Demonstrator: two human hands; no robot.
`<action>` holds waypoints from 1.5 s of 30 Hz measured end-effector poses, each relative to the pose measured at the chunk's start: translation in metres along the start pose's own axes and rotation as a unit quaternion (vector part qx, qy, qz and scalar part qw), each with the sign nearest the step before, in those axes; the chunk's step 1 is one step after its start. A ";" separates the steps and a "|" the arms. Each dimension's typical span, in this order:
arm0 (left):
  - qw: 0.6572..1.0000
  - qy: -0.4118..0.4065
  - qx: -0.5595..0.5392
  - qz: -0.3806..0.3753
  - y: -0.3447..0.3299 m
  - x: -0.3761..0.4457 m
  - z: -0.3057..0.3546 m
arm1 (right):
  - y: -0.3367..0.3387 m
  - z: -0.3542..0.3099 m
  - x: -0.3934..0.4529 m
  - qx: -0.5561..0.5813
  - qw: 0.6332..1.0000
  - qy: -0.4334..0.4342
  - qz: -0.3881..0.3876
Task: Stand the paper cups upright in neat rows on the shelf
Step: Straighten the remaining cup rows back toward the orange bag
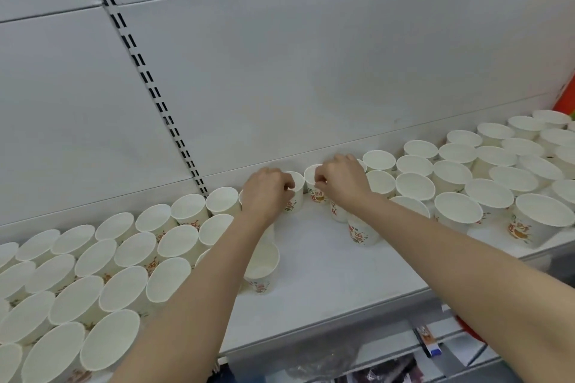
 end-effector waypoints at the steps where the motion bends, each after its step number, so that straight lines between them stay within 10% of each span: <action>1: 1.000 0.003 -0.016 0.011 0.005 -0.001 0.003 | 0.005 0.004 -0.003 0.018 1.000 -0.001 0.017; 11: 0.976 -0.185 -0.053 -0.101 -0.011 -0.018 0.126 | 0.075 0.090 -0.079 0.095 0.990 -0.004 0.107; 31: 0.995 0.095 -0.041 0.006 0.023 -0.055 0.028 | 0.067 0.110 -0.134 0.086 0.989 0.071 0.096; 45: 0.996 -0.076 0.043 -0.013 -0.003 0.000 0.098 | 0.054 0.091 -0.134 0.098 0.985 0.113 0.083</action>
Point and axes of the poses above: each hand's wrist, its own x-axis towards the middle knuckle, its own y-axis out of the back of the hand, z = x × y, the point moved 9 cm from there along x, towards the middle knuckle, and after that the axes turned 9 degrees about -y, right-handed, at the moved point
